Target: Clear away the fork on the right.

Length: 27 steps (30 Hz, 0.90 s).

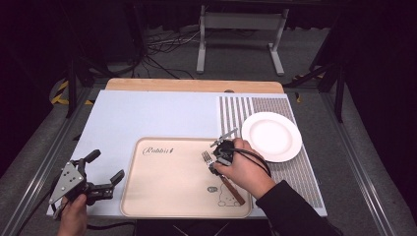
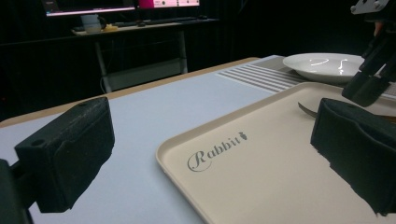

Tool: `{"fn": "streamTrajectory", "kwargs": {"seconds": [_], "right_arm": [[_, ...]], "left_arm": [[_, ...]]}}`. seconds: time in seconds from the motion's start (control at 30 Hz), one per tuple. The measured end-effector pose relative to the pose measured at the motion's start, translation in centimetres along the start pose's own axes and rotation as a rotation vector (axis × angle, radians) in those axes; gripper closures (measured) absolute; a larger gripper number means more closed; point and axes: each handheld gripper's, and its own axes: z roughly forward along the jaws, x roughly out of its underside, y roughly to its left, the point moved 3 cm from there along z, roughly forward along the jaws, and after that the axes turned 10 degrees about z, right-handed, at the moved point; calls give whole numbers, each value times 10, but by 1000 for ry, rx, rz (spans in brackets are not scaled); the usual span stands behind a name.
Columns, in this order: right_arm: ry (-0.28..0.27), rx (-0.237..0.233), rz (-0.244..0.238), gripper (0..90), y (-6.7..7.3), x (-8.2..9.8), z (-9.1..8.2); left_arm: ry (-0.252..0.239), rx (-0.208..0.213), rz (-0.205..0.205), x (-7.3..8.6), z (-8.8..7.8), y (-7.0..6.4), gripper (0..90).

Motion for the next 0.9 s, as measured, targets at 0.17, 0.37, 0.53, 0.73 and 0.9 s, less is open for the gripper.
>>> {"fn": "streamTrajectory", "kwargs": {"seconds": [0.17,0.37,0.53,0.73,0.9], "right_arm": [[-78,-30,-83,900,-1,-5,-2],[-155,-91,-128,900,-2,-11,5],[-147,-100,-139,900,-5,-13,18],[-118,-87,-151,900,-9,-9,33],[-108,-85,-153,900,-9,-8,40]], "left_arm": [[0,-1,1,0,0,0,1],[-1,0,1,0,0,0,1],[-4,-1,1,0,0,0,1],[0,1,2,0,0,0,2],[0,0,3,0,0,0,1]]}}
